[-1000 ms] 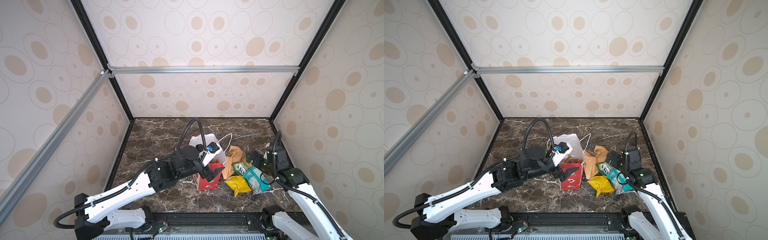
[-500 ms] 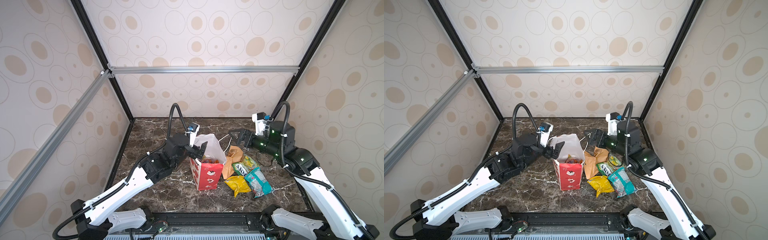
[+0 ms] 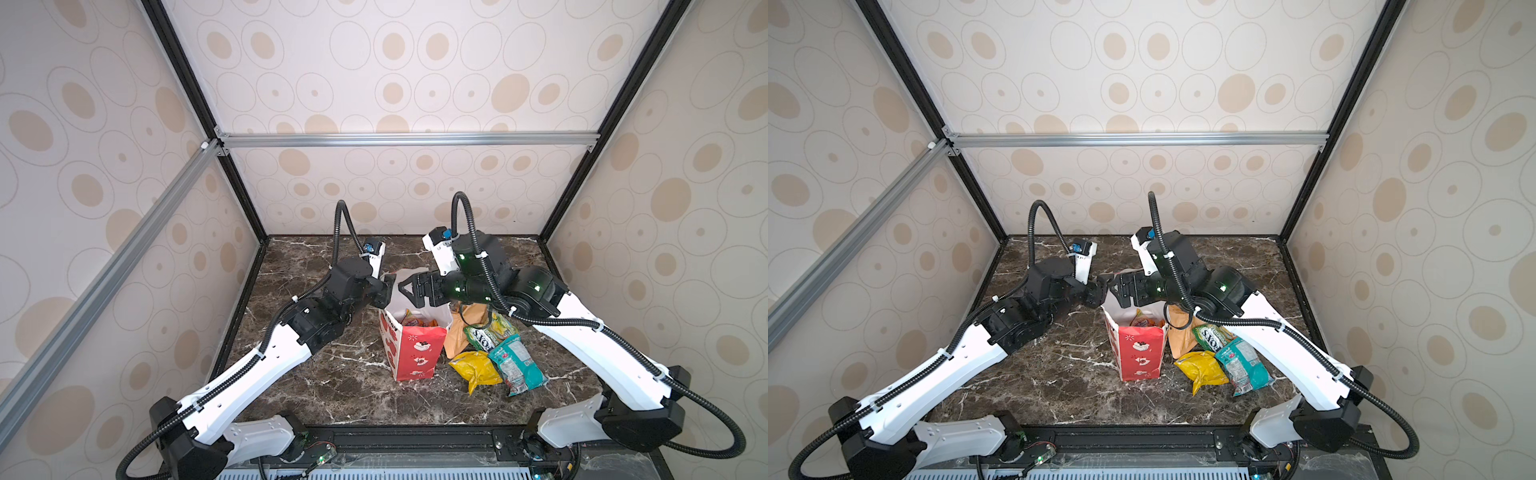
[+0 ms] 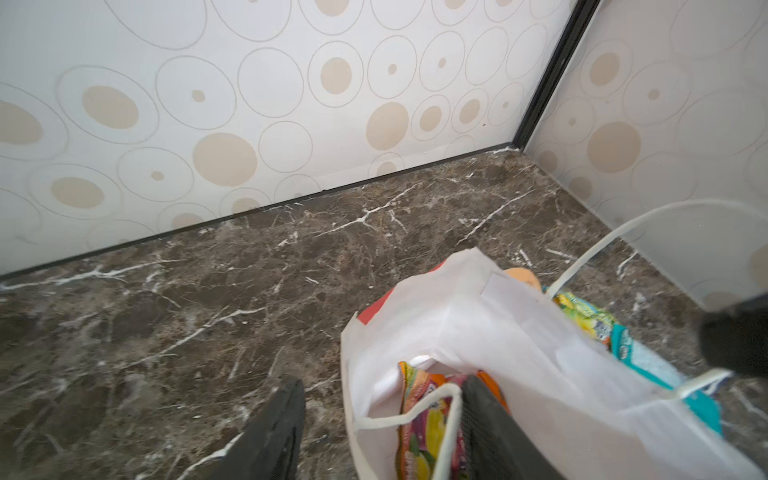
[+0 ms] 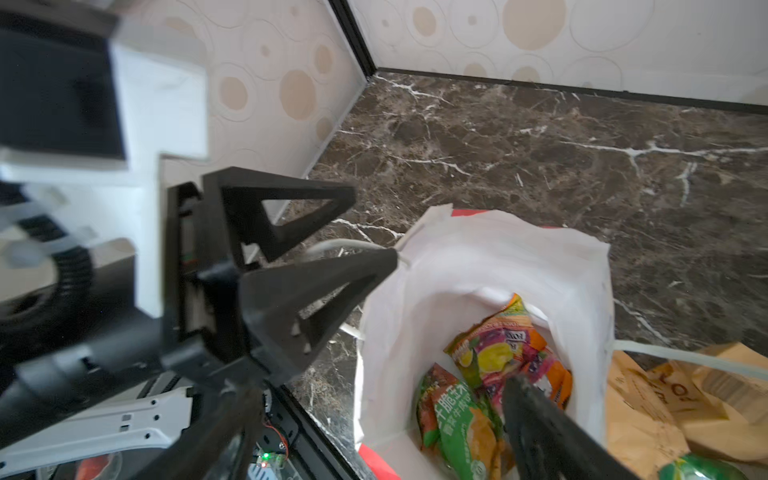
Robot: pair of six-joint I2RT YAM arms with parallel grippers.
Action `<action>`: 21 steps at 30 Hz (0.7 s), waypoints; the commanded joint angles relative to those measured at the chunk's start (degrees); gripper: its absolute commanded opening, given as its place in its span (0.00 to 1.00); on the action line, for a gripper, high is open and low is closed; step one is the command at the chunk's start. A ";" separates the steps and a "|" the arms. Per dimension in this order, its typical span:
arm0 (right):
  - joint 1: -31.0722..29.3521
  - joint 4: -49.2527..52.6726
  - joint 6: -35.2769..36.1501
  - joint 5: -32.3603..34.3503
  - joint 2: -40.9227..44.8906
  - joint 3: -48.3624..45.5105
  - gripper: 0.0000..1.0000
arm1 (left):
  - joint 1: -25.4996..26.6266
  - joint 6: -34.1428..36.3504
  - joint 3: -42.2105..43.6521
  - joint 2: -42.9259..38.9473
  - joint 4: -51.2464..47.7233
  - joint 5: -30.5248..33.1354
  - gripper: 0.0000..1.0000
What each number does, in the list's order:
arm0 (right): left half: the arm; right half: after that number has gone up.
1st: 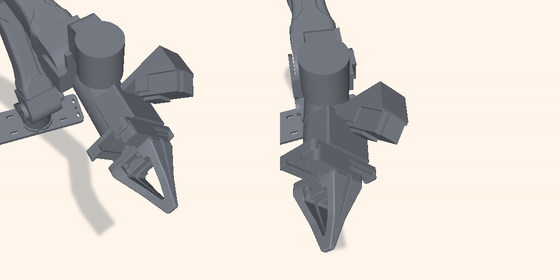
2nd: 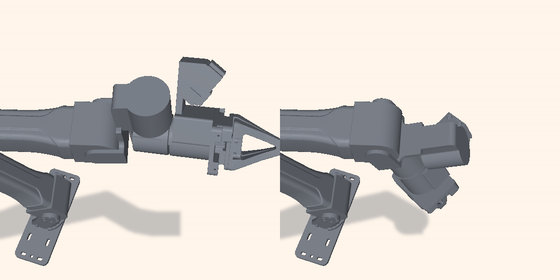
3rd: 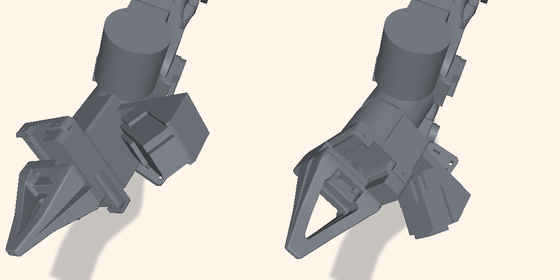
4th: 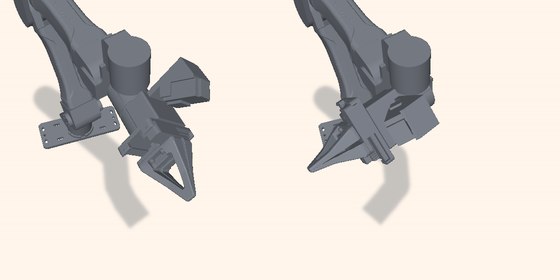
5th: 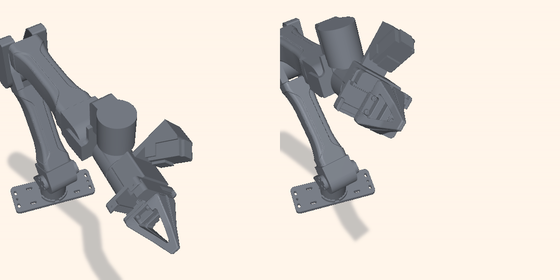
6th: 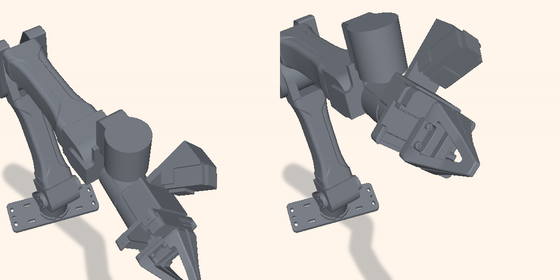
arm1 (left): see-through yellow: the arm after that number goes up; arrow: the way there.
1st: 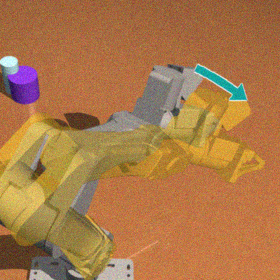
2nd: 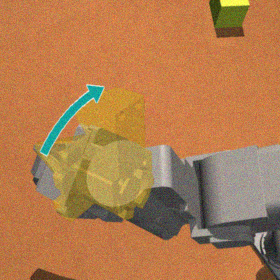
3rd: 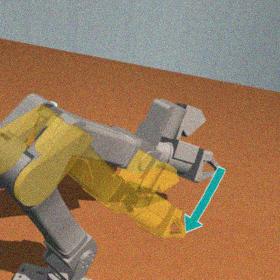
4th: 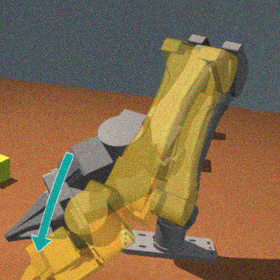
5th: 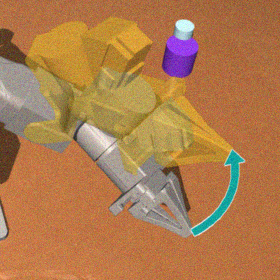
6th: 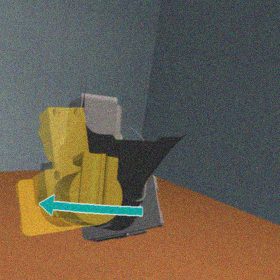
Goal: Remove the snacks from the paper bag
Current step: 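Raise the right gripper and bring it back over the bag opening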
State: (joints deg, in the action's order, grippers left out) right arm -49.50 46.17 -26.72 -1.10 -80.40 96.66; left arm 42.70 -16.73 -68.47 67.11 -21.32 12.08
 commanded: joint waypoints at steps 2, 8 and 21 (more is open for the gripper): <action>-0.19 4.14 -0.15 1.67 -1.09 -1.04 0.91 | -0.73 -1.56 1.36 -2.29 -2.05 3.45 0.43; -0.82 7.34 -0.70 2.13 -5.70 -0.21 0.79 | -0.72 -1.12 3.14 -4.87 -1.44 3.12 0.24; -1.00 6.92 1.28 4.14 -14.69 0.77 0.66 | -0.77 -0.59 3.87 -6.21 -1.89 0.49 0.14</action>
State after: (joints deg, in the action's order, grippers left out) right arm -50.19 52.66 -26.68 2.24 -93.56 96.53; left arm 42.46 -17.39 -64.07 61.76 -22.44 13.02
